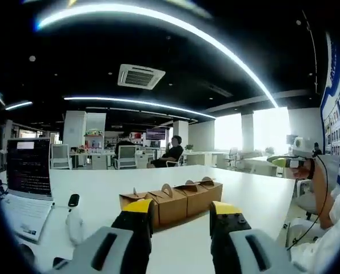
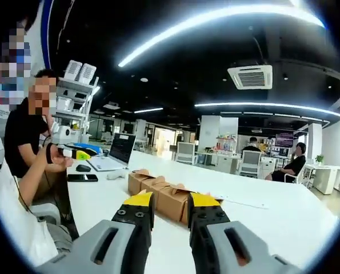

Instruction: Pick up one paper box from the group, open the paper box, and remove the item inside

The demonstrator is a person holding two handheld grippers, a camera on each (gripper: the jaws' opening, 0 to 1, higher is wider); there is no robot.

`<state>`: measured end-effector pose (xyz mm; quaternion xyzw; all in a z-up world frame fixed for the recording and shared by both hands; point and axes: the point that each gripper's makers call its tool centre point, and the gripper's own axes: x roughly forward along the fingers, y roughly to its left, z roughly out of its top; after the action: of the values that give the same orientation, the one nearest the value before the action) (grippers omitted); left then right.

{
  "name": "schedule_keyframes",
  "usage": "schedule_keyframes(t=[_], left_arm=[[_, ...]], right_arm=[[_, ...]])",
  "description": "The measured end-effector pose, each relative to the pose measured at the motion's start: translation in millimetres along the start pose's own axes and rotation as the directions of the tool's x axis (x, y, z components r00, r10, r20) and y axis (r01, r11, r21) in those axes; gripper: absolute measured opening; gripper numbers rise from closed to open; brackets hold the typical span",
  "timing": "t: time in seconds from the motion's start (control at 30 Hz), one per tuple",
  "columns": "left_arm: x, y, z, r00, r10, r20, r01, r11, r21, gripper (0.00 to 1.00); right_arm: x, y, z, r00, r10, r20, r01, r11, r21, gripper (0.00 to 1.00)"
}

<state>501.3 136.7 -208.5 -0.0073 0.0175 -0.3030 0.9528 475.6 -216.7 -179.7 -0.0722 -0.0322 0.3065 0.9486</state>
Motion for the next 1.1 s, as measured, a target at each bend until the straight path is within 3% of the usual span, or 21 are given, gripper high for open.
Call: schedule_keyframes(t=[1.1], left_arm=[[-3.0, -0.3, 3.2, 1.000, 0.002, 0.014, -0.002, 1.000, 0.003, 0.39]], right_arm=[[2.7, 7.3, -1.7, 1.000, 0.019, -0.009, -0.019, 1.000, -0.004, 0.24]])
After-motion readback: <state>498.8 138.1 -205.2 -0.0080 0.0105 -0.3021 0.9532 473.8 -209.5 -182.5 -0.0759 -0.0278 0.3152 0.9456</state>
